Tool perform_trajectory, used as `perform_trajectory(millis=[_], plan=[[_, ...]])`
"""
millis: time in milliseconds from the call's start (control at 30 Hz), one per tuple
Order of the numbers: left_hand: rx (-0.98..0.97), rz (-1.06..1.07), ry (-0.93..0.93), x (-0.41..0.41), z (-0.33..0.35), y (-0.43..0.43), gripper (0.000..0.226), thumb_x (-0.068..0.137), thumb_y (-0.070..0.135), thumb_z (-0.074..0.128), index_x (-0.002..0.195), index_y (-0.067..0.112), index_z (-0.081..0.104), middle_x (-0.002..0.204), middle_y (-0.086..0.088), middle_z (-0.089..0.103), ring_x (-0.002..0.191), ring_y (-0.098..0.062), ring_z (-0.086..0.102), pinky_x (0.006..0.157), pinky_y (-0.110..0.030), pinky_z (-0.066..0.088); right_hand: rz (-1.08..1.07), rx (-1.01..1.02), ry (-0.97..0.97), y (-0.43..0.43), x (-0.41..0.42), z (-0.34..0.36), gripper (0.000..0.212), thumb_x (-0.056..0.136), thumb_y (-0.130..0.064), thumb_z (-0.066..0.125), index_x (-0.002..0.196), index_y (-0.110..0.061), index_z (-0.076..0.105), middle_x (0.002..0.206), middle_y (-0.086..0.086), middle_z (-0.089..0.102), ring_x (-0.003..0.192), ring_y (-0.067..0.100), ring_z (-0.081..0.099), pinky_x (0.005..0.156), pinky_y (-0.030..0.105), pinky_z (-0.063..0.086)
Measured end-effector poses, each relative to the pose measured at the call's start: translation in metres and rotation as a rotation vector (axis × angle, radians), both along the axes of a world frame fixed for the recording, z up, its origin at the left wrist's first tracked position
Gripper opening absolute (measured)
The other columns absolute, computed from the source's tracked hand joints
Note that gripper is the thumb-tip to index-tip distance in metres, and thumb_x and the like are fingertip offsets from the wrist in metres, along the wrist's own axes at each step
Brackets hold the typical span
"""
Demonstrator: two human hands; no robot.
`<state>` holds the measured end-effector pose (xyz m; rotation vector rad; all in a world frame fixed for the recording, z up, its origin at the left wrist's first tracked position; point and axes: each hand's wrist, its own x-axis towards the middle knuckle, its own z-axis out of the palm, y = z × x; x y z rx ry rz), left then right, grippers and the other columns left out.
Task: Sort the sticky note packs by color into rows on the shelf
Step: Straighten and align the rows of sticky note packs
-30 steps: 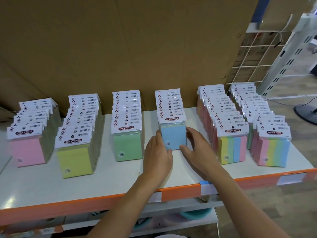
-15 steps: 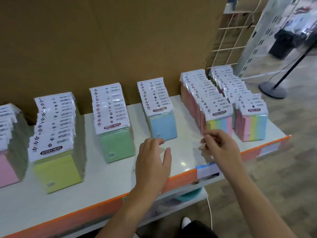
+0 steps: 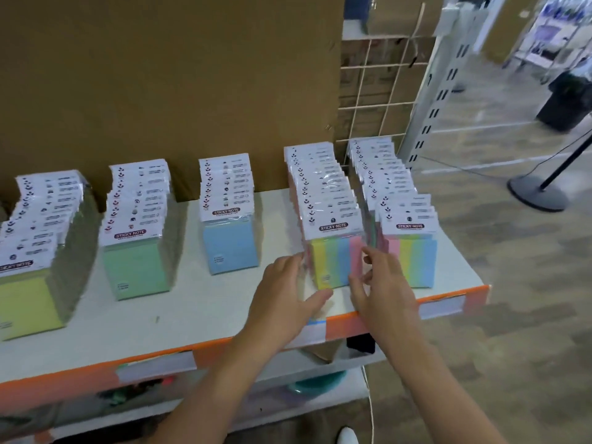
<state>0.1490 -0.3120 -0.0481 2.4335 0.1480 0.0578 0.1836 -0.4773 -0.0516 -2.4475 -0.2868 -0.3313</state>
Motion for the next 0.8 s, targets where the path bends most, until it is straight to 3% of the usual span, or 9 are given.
perform_trajectory(millis=[100, 200, 300, 400, 467, 533, 600, 700, 800], plan=[[0.108, 0.03, -0.005, 0.012, -0.001, -0.021, 0.073, 0.075, 0.045, 0.078, 0.137, 0.025, 0.044, 0.128, 0.001, 0.055, 0.115, -0.019, 0.047, 0.089, -0.028, 0.039, 0.077, -0.064, 0.001, -0.005, 0.004, -0.001, 0.054, 0.082, -0.005, 0.074, 0.131, 0.002, 0.054, 0.11, 0.02, 0.062, 0.098, 0.037, 0.062, 0.081, 0.044, 0.054], [0.156, 0.125, -0.038, 0.016, -0.001, -0.027, 0.065, 0.081, 0.035, 0.073, 0.138, 0.021, 0.045, 0.131, -0.003, 0.055, 0.118, -0.023, 0.049, 0.093, -0.033, 0.042, 0.15, -0.114, 0.111, -0.005, 0.011, 0.003, 0.064, 0.089, -0.012, 0.067, 0.145, 0.001, 0.039, 0.124, 0.019, 0.055, 0.116, 0.035, 0.051, 0.097, 0.042, 0.046], [0.202, 0.156, -0.069, 0.017, -0.003, -0.029, 0.051, 0.089, 0.03, 0.066, 0.135, 0.019, 0.048, 0.125, -0.006, 0.057, 0.114, -0.027, 0.052, 0.088, -0.036, 0.045, 0.182, -0.121, 0.162, -0.004, 0.017, 0.008, 0.066, 0.092, -0.015, 0.062, 0.148, -0.001, 0.031, 0.128, 0.016, 0.05, 0.121, 0.032, 0.046, 0.101, 0.041, 0.042], [0.181, 0.158, -0.091, 0.019, -0.007, -0.031, 0.046, 0.088, 0.028, 0.064, 0.131, 0.019, 0.05, 0.122, -0.006, 0.059, 0.111, -0.026, 0.053, 0.086, -0.037, 0.047, 0.165, -0.054, 0.128, 0.001, 0.015, 0.005, 0.064, 0.086, -0.008, 0.065, 0.143, 0.006, 0.037, 0.131, 0.023, 0.049, 0.125, 0.037, 0.046, 0.108, 0.046, 0.039], [0.064, 0.192, -0.096, 0.023, -0.007, -0.03, 0.053, 0.086, 0.033, 0.067, 0.134, 0.024, 0.047, 0.125, -0.001, 0.058, 0.114, -0.02, 0.053, 0.091, -0.036, 0.048, 0.173, 0.136, 0.189, 0.007, 0.02, 0.004, 0.066, 0.088, -0.009, 0.063, 0.147, 0.0, 0.033, 0.141, 0.016, 0.044, 0.133, 0.03, 0.041, 0.113, 0.039, 0.034], [-0.128, 0.241, -0.116, 0.032, -0.004, -0.03, 0.058, 0.085, 0.036, 0.069, 0.136, 0.032, 0.042, 0.131, 0.006, 0.054, 0.119, -0.012, 0.052, 0.096, -0.032, 0.047, 0.19, 0.368, 0.274, 0.013, 0.032, 0.004, 0.067, 0.09, -0.014, 0.061, 0.149, -0.017, 0.031, 0.143, -0.002, 0.045, 0.133, 0.014, 0.04, 0.11, 0.023, 0.031], [-0.382, 0.273, -0.144, 0.041, 0.003, -0.034, 0.058, 0.086, 0.031, 0.07, 0.135, 0.041, 0.041, 0.134, 0.011, 0.052, 0.121, -0.005, 0.052, 0.1, -0.03, 0.046, 0.175, 0.506, 0.303, 0.02, 0.045, 0.006, 0.059, 0.09, -0.02, 0.06, 0.143, -0.031, 0.036, 0.137, -0.015, 0.05, 0.128, 0.002, 0.045, 0.104, 0.016, 0.032], [-0.754, 0.308, -0.15, 0.056, 0.012, -0.041, 0.055, 0.088, 0.014, 0.066, 0.128, 0.047, 0.047, 0.129, 0.015, 0.06, 0.113, 0.002, 0.059, 0.101, -0.032, 0.051, 0.124, 0.713, 0.346, 0.032, 0.063, 0.007, 0.048, 0.092, -0.031, 0.057, 0.138, -0.035, 0.046, 0.128, -0.02, 0.061, 0.118, -0.009, 0.054, 0.099, 0.014, 0.042], [-0.873, 0.347, -0.151, 0.068, 0.016, -0.043, 0.048, 0.095, 0.012, 0.055, 0.136, 0.037, 0.047, 0.128, 0.011, 0.063, 0.117, -0.006, 0.06, 0.102, -0.033, 0.05, 0.069, 0.814, 0.389, 0.036, 0.076, 0.01, 0.04, 0.088, -0.043, 0.051, 0.128, -0.041, 0.053, 0.11, -0.037, 0.062, 0.102, -0.022, 0.054, 0.079, 0.001, 0.043]])
